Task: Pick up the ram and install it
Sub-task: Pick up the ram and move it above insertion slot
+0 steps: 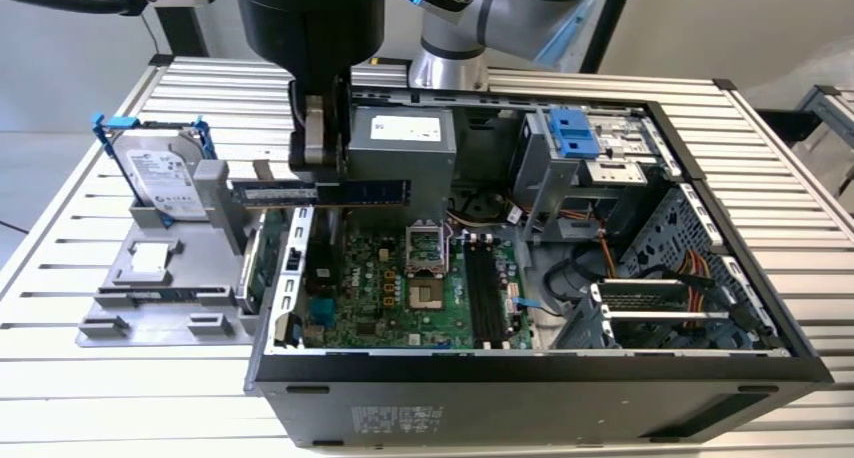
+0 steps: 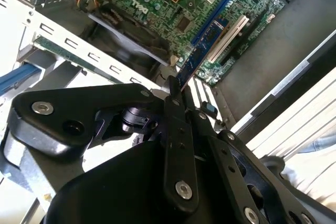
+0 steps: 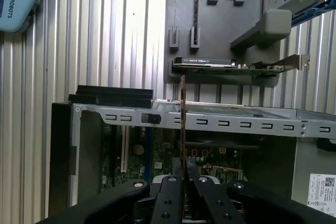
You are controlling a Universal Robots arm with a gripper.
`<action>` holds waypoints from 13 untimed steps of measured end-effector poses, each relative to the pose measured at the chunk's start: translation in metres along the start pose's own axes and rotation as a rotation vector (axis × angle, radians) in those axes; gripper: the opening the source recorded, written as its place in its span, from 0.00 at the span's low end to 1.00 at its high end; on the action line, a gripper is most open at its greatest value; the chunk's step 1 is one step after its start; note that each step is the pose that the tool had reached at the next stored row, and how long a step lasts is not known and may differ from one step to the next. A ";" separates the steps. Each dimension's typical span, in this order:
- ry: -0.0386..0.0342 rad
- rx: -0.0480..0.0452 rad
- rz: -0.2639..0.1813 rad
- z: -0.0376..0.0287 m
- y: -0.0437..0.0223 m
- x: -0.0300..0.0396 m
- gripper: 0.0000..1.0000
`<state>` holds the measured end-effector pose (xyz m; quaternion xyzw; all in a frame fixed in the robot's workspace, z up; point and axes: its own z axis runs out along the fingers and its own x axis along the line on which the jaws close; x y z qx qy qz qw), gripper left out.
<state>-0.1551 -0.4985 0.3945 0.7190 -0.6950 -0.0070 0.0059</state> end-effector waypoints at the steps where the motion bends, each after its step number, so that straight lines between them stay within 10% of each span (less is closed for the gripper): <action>1: 0.0000 0.0000 0.000 0.0000 0.0000 0.0000 0.00; 13: 0.0000 0.0000 0.000 -0.0001 -0.0092 0.0000 0.00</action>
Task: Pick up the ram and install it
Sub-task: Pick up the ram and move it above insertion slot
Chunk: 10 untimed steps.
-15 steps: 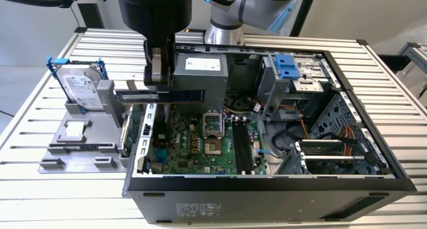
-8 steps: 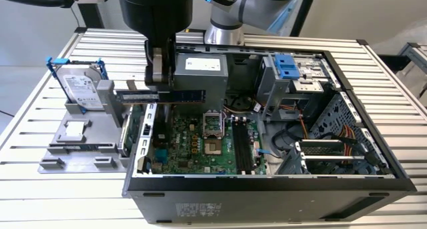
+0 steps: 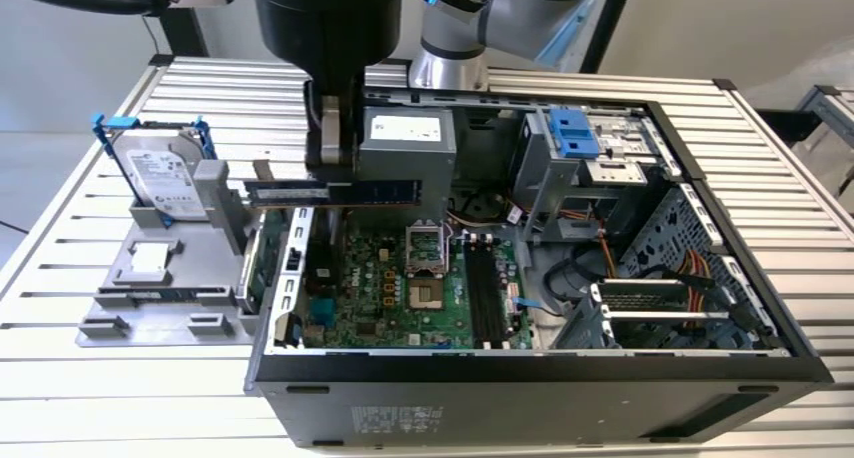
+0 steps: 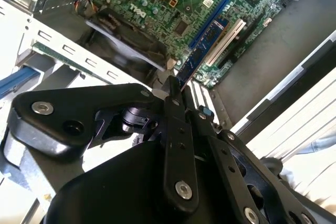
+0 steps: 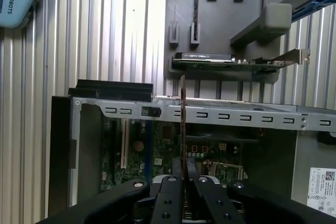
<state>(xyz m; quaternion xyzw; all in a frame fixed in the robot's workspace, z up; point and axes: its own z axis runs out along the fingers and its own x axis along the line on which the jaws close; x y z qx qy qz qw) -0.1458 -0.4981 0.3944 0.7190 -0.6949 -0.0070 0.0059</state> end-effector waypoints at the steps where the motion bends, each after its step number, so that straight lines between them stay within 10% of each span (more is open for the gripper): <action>1: 0.0000 0.0000 0.000 0.0000 -0.0013 -0.0001 0.00; 10: 0.0001 -0.0001 0.000 -0.0002 -0.0132 -0.0008 0.00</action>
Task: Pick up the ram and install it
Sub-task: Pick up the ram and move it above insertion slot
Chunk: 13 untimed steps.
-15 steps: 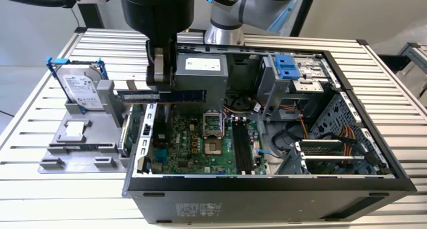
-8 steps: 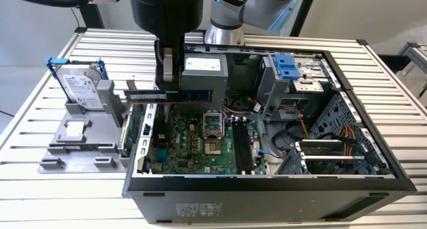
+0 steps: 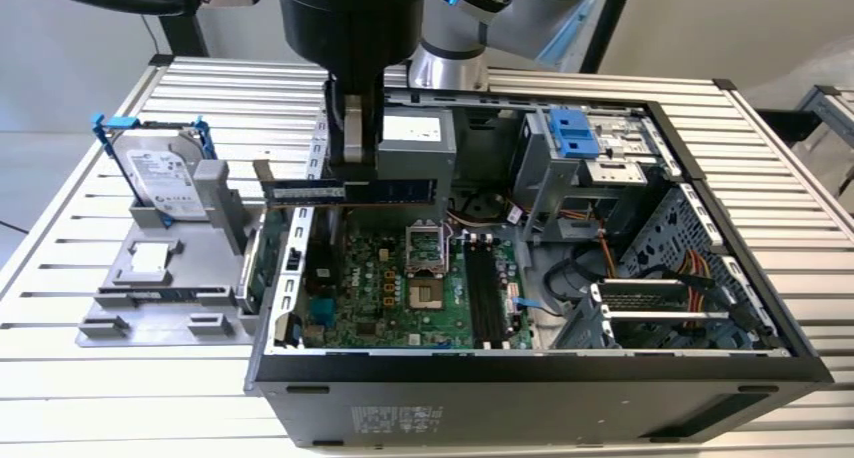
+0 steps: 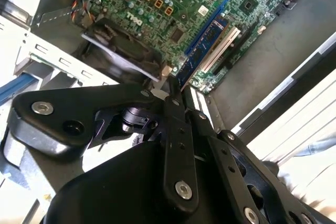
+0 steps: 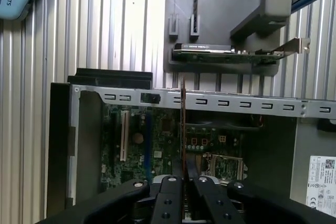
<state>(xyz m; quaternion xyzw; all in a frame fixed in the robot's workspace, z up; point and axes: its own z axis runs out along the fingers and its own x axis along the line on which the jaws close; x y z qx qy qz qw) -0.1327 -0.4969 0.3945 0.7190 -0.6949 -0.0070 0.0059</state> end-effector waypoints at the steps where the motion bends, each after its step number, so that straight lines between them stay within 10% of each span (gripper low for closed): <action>1: 0.0001 0.0000 0.000 0.0000 -0.0014 -0.0001 0.00; 13: 0.0005 0.0000 0.000 -0.0003 -0.0171 -0.0019 0.00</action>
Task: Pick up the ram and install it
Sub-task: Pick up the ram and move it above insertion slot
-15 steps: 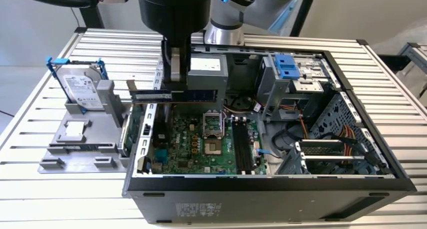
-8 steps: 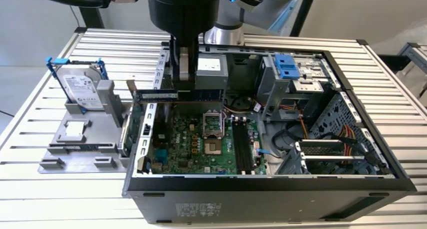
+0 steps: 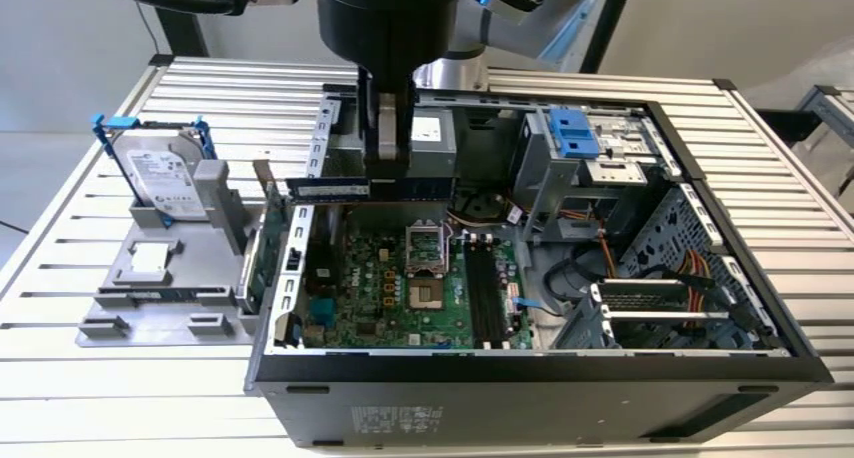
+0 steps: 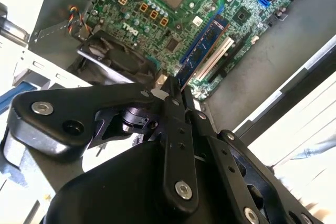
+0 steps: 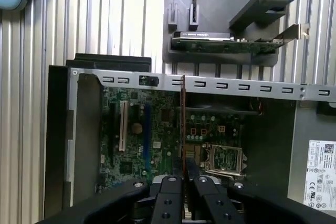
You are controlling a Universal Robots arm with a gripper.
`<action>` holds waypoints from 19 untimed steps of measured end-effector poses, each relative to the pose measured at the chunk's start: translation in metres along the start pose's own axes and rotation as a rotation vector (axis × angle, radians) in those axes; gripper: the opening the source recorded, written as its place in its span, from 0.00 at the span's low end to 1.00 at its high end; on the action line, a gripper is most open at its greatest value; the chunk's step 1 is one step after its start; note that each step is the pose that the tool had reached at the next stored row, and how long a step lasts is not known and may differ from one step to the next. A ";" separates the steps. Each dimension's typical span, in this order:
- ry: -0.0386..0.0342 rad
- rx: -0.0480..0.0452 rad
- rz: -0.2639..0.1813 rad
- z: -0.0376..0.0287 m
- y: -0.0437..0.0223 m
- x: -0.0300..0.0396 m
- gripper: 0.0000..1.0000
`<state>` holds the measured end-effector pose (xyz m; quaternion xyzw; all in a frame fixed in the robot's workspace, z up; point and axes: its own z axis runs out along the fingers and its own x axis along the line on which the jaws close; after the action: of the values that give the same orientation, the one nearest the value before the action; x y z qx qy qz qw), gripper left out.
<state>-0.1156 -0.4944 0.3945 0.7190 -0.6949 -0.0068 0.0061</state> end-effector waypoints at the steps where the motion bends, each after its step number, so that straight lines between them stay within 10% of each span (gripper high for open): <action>1: 0.0001 0.0001 0.000 0.0000 -0.0012 -0.0002 0.00; 19: 0.0011 0.0000 0.000 -0.0003 -0.0205 -0.0038 0.00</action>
<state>-0.0952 -0.4899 0.3944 0.7190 -0.6950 -0.0064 0.0065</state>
